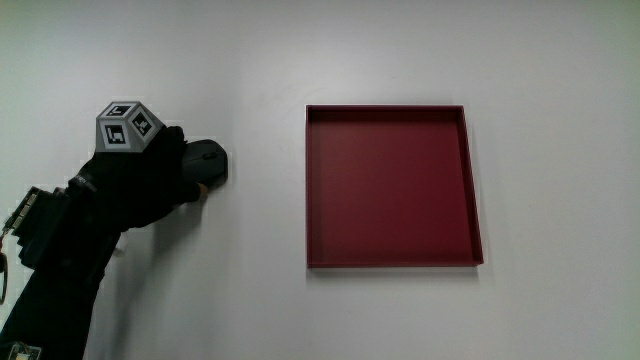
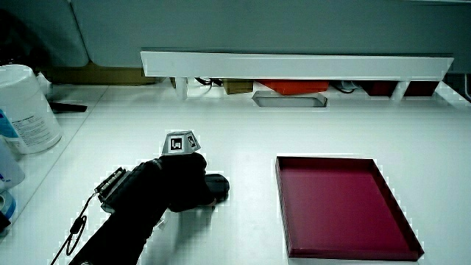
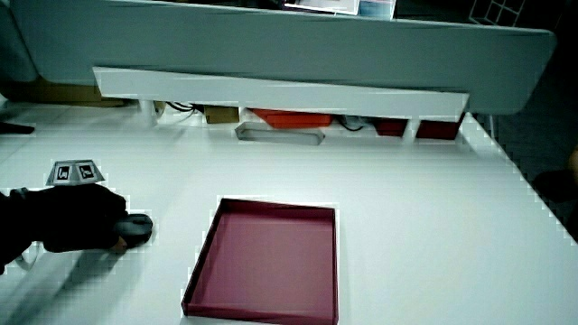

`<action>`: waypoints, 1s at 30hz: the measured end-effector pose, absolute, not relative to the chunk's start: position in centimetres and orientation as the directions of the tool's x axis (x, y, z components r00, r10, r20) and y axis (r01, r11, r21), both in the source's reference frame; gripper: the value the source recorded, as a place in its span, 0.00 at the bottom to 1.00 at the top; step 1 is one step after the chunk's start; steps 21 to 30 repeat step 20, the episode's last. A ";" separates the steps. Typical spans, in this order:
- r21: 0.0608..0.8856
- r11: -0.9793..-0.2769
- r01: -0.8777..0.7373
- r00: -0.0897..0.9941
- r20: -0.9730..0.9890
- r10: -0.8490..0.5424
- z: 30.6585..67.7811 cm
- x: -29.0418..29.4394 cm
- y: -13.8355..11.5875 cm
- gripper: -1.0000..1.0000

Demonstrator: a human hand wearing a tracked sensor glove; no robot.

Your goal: Pick mouse from desk

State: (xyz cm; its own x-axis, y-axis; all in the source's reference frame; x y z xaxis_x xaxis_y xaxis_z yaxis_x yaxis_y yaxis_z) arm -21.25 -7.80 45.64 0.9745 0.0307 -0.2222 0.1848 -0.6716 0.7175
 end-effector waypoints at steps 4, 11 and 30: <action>0.682 -0.693 0.234 0.962 -0.264 0.065 43.4 -19.8 -7.7 1.00; 0.638 -0.691 0.339 0.933 -0.325 0.157 39.7 -15.3 -7.8 1.00; 0.594 -0.674 0.440 0.881 -0.430 0.196 38.0 -10.2 -8.8 1.00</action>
